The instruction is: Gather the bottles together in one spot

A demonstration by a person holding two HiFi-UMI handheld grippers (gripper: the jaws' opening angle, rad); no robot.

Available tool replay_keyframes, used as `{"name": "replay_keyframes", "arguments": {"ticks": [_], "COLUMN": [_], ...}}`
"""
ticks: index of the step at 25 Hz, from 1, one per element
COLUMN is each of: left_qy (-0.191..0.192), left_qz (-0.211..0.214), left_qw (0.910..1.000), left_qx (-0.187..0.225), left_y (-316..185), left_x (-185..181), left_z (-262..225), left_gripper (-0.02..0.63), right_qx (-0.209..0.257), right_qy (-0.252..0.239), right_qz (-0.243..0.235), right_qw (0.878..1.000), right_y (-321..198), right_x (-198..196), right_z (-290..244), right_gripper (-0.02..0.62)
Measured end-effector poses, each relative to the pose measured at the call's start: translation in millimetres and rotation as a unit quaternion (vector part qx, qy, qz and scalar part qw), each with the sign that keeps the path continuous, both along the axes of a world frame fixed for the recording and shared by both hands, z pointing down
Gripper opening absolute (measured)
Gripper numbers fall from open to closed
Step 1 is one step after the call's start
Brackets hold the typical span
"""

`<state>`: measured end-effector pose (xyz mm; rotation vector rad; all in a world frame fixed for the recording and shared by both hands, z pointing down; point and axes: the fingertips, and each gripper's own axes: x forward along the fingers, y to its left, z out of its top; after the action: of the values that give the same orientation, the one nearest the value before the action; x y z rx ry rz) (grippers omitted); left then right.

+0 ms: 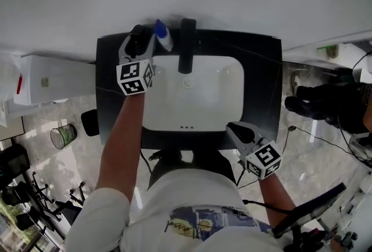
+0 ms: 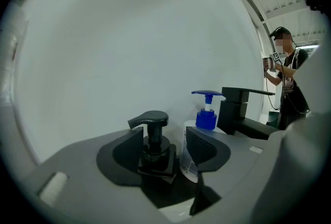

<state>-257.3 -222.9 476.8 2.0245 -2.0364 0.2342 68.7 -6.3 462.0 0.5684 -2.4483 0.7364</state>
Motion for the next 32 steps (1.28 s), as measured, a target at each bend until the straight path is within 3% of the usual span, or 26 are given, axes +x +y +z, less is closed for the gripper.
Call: {"name": "replay_keyframes", "arguments": {"ticks": [12, 15, 19, 23, 32], "left_qy": [-0.03, -0.04, -0.064, -0.061, -0.034], "left_qz": [0.01, 0.054, 0.135, 0.177, 0.27], "left_qw": [0.9994, 0.9974, 0.988, 0.9815, 0.9607], "left_qx": [-0.012, -0.024, -0.037, -0.041, -0.057], "left_y": [62.9, 94.1, 144.3, 188.4, 256.6], "left_x": [-10.9, 3.8, 39.7, 59.1, 101.2], "left_z": [-30.2, -43.4, -52.9, -66.1, -82.1], "left_gripper": [0.291, 0.234, 0.112, 0.016, 0.002], "right_qx": [0.039, 0.059, 0.078, 0.092, 0.128], "right_qy": [-0.005, -0.006, -0.005, -0.003, 0.002], "right_qz": [0.003, 0.006, 0.024, 0.022, 0.037], "right_qw": [0.999, 0.998, 0.997, 0.996, 0.991], "right_y": [-13.6, -17.4, -9.6, 2.2, 33.2], "right_x": [-21.2, -28.1, -26.9, -33.0, -49.7], "right_z": [-7.9, -17.1, -27.3, -36.1, -55.1], "right_gripper": [0.025, 0.025, 0.018, 0.017, 0.012]}}
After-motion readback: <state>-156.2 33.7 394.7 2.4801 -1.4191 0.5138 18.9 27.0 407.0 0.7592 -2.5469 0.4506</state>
